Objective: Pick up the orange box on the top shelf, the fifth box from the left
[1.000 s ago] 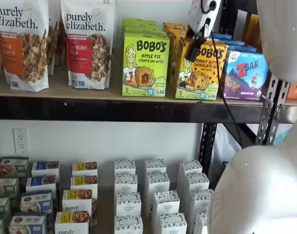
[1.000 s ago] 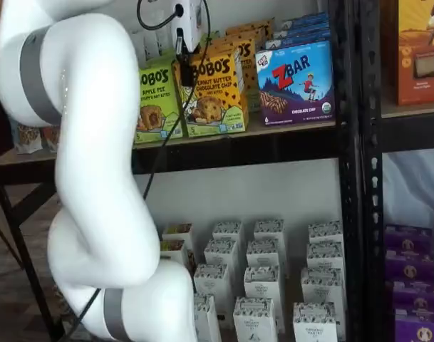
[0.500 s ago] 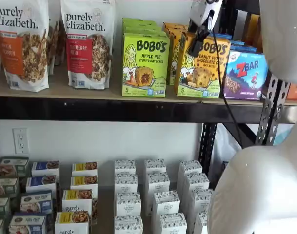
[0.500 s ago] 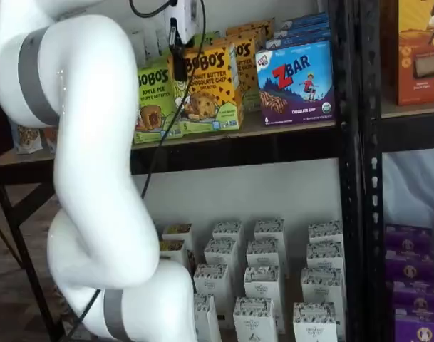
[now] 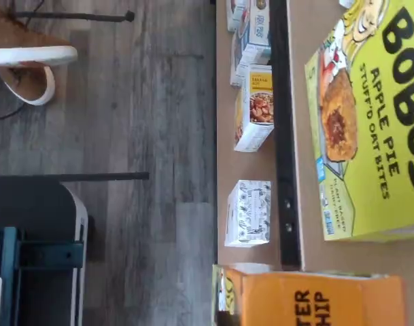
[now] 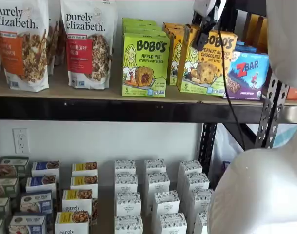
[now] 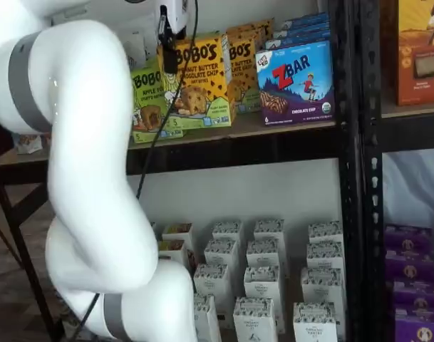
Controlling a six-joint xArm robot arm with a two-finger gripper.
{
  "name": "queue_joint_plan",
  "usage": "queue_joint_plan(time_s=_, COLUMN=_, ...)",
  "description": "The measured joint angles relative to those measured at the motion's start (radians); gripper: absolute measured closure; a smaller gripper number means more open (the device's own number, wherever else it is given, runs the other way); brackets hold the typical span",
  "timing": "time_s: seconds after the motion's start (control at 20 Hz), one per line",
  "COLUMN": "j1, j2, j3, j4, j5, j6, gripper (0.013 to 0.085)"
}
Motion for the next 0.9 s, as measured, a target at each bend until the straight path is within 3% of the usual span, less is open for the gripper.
queue_joint_plan(time_s=0.9, j1=-0.045, j2=-0.146, j3=0.065, j4=0.011, j5=0.087, j6=-0.020, gripper=0.0810)
